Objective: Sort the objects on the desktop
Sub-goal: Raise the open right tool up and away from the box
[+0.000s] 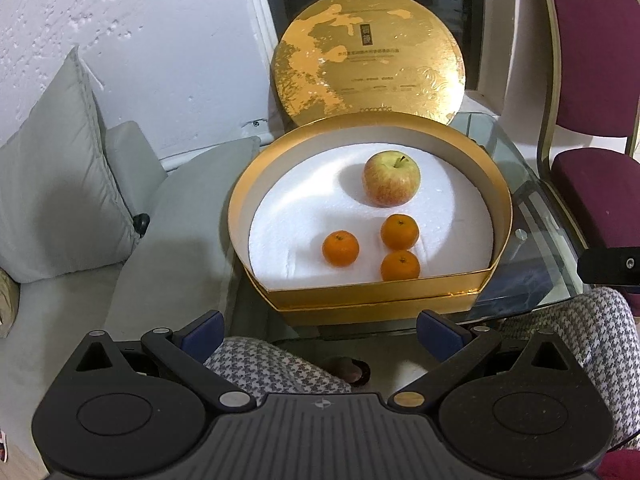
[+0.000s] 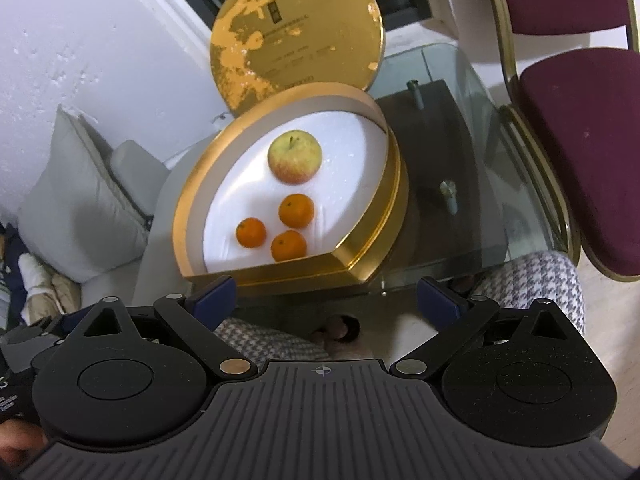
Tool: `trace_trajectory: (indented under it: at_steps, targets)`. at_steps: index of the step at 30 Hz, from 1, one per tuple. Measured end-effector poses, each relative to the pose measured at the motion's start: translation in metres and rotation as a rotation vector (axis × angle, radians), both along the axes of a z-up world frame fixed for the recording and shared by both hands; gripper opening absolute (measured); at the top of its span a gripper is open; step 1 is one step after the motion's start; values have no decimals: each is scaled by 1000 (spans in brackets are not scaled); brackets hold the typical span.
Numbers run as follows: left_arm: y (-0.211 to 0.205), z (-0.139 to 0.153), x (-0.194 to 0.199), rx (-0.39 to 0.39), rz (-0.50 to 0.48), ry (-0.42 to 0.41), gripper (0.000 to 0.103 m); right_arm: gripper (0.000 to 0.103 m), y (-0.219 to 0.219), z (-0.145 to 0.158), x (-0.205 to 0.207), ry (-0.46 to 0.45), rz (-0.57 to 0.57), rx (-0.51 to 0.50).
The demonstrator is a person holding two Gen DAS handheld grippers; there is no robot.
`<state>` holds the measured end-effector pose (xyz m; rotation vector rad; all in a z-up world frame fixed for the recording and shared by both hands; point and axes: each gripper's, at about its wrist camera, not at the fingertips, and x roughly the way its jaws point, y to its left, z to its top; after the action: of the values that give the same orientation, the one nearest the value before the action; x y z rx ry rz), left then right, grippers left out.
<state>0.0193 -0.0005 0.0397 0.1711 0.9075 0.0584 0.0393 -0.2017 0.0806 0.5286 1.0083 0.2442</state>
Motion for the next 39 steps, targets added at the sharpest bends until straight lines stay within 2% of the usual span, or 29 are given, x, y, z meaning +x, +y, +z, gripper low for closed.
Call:
trace_trajectory:
  at_steps: [9,24,28,34,39]
  targets:
    - [-10,-7,4,-16,-31,20,102,100,-7,5,-9,-6,-9,0]
    - [-1,-17,23,-2,-21,74,102,100,1,-15,14,41,14,16]
    - [9,-6,37,0,-4,39,102,100,-6,-9,20,1,-5,32]
    - [40,20,56,13,70,-58,102,101,-20,23,35,-129,-66,-16]
    - [68,32,60,-23,131,-111,102,101,-31,45,45,-232,-133,1]
